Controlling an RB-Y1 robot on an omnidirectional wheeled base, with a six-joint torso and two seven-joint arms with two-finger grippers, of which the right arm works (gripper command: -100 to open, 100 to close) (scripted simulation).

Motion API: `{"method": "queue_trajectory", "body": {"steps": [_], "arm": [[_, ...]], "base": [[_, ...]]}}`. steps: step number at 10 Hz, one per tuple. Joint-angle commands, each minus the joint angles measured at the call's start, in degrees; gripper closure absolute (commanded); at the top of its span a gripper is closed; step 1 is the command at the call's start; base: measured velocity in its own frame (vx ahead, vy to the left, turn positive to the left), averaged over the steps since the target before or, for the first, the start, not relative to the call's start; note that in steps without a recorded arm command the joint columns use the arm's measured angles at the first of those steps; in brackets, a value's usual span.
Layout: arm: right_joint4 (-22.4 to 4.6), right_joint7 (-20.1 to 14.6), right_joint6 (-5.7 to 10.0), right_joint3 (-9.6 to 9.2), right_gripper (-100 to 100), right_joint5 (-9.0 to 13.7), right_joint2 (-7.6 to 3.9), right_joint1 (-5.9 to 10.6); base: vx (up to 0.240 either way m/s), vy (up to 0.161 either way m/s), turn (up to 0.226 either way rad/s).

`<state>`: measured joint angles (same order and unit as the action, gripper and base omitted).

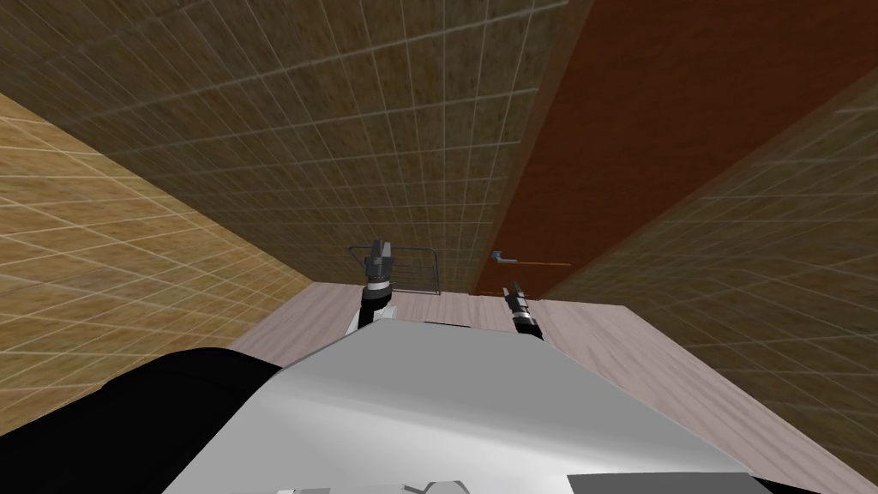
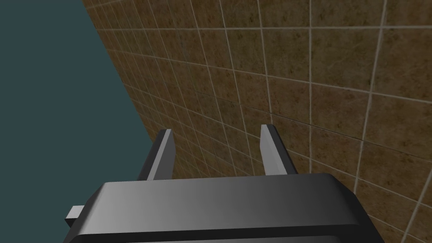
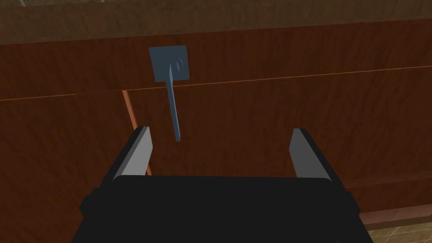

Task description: Pull the door open

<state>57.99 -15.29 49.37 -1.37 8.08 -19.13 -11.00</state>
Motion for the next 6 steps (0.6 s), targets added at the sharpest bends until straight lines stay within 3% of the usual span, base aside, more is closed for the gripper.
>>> {"method": "queue_trajectory", "body": {"steps": [1,6], "arm": [[-2.15,-0.42,0.77,0.03,-100,0.2,-0.61,0.45],[-8.04,-1.23,2.91,0.04,-100,0.66,-1.85,1.62]], "base": [[0.077,-0.063,0.068],[0.07,-0.057,0.073]]}}
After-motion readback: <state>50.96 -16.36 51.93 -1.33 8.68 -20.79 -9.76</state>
